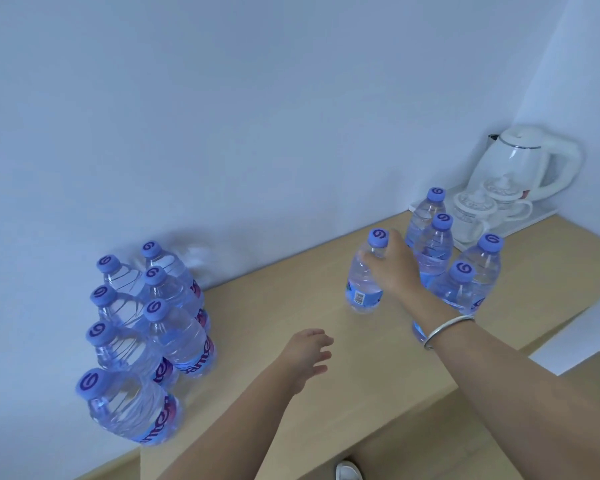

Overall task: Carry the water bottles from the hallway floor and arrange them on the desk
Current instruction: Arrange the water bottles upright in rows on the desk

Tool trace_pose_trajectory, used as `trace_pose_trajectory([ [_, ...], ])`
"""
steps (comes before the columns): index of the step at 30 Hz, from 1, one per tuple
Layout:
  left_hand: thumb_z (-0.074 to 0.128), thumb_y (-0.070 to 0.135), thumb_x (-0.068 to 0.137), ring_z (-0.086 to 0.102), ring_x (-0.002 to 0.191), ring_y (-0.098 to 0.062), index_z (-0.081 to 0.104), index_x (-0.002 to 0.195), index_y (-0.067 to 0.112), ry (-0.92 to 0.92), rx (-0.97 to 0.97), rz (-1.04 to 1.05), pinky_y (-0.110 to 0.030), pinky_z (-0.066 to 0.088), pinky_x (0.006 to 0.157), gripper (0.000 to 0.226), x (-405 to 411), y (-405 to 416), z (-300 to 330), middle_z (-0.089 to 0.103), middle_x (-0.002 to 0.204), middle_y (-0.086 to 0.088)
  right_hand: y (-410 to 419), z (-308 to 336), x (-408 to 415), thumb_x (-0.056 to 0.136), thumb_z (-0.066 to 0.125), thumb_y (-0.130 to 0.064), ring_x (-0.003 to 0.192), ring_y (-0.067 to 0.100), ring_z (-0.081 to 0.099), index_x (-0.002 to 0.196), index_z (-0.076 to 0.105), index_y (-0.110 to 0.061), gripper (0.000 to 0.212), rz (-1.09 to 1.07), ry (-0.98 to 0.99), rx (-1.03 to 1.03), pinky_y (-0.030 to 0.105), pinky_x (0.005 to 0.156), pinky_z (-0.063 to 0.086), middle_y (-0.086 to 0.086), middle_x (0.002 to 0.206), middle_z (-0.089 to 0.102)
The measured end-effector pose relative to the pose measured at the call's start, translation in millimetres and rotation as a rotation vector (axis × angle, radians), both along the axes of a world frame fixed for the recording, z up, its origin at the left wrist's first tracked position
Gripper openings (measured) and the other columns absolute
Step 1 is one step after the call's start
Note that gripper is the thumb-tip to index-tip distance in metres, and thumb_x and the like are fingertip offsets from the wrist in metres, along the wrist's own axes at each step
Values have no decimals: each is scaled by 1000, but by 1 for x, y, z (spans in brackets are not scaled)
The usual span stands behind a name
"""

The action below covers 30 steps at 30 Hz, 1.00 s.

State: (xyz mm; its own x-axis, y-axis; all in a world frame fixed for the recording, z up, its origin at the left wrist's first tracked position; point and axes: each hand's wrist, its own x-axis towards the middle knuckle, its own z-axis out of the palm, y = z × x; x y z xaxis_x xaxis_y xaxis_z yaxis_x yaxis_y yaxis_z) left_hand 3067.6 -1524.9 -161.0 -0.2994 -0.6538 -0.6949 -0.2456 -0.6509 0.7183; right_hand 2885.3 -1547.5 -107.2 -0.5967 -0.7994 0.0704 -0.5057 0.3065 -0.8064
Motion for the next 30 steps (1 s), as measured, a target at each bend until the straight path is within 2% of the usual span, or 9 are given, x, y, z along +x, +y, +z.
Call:
trace_pose_trajectory([
  [4,47,33,96,59,88,-21,53,115,14,121,130,154,-33,47,78,28,15,13,-9,56,109,-8,4,40,21,78,67,-23,75,7,53,96,49,-22,25,323,-119,-77,24,64,40,-15,80,54],
  [8,33,45,98,64,83,-25,53,114,12,344,236,359,-34,49,70,42,30,18,-7,62,101,-14,16,81,48,80,71,-18,85,11,56,99,53,-17,26,664,-153,-92,25,74,45,-7,91,59],
  [13,47,27,84,70,68,-25,69,93,0,751,358,491,-29,58,62,36,66,23,5,71,85,-16,37,108,86,82,69,-7,92,4,60,107,54,-7,29,968,-243,-73,22,83,49,11,112,63],
  [17,49,41,81,70,72,-28,72,94,-2,969,375,470,-31,58,63,50,97,38,-1,70,90,-16,41,113,105,85,62,3,90,5,61,111,51,-4,30,1073,-306,-38,16,82,48,7,111,60],
  [22,46,48,88,70,78,-32,62,112,-2,1013,329,603,-37,60,63,57,109,56,-6,68,100,-18,39,107,125,87,56,7,82,12,55,103,46,-6,23,1066,-374,-9,21,77,45,5,97,51],
  [24,46,48,89,70,80,-31,57,118,0,976,260,646,-36,60,67,57,111,60,-7,69,103,-17,38,103,131,86,62,-3,77,20,39,82,36,-18,30,1061,-289,-5,31,73,36,4,84,37],
  [26,53,45,83,70,84,-28,54,124,2,955,195,679,-34,59,71,60,114,64,-5,67,109,-17,38,97,136,84,68,-25,72,19,36,80,31,-21,37,978,-192,31,29,70,34,-2,78,34],
  [28,64,42,76,69,90,-27,53,127,2,969,140,698,-35,57,76,65,118,68,-3,63,117,-17,39,93,142,77,68,-49,73,12,46,98,38,-26,44,865,-117,137,25,66,40,-10,80,43],
  [30,86,34,58,69,94,-28,60,120,2,1022,102,674,-37,56,79,75,124,73,0,62,121,-19,41,89,150,69,65,-64,83,11,58,122,35,-29,70,772,-134,243,26,60,48,-10,98,55],
])
